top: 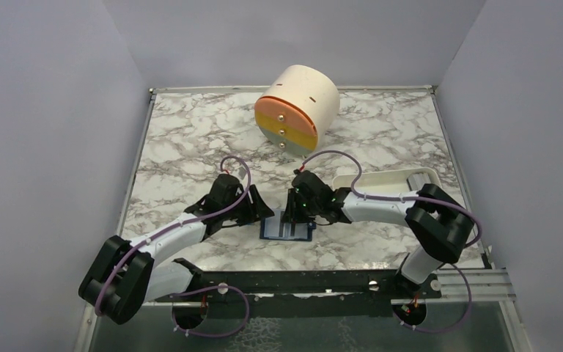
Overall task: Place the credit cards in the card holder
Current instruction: Turn over the card slot in the card holder.
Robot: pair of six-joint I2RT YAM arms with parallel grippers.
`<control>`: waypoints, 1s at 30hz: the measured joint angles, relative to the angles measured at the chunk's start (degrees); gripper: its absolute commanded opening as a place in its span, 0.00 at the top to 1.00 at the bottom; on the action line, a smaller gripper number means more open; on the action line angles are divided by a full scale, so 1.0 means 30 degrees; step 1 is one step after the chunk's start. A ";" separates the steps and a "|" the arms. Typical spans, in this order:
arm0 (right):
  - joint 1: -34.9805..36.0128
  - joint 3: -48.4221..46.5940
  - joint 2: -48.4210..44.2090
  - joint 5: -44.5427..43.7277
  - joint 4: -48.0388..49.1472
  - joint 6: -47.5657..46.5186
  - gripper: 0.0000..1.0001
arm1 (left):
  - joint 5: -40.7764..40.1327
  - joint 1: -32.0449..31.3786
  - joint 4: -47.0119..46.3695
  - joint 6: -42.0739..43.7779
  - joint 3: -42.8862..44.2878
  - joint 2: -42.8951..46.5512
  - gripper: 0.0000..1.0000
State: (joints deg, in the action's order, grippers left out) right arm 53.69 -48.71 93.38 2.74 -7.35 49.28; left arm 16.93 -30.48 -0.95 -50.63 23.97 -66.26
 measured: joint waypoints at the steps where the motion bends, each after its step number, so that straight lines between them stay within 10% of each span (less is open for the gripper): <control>1: 0.0000 0.0000 0.0160 0.0000 0.0000 0.0000 0.79 | 0.0102 0.0007 -0.0036 0.0000 -0.0051 0.0022 0.44; 30: -0.0007 -0.0015 0.1144 -0.0095 0.0058 -0.0015 0.93 | 0.1938 0.0022 -0.2528 -0.0073 -0.0787 -0.1435 0.44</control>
State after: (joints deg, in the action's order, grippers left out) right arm 53.67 -48.75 96.82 2.46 -7.18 49.23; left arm 22.74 -30.41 -8.54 -50.85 21.61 -70.57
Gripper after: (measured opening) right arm 0.077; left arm 0.560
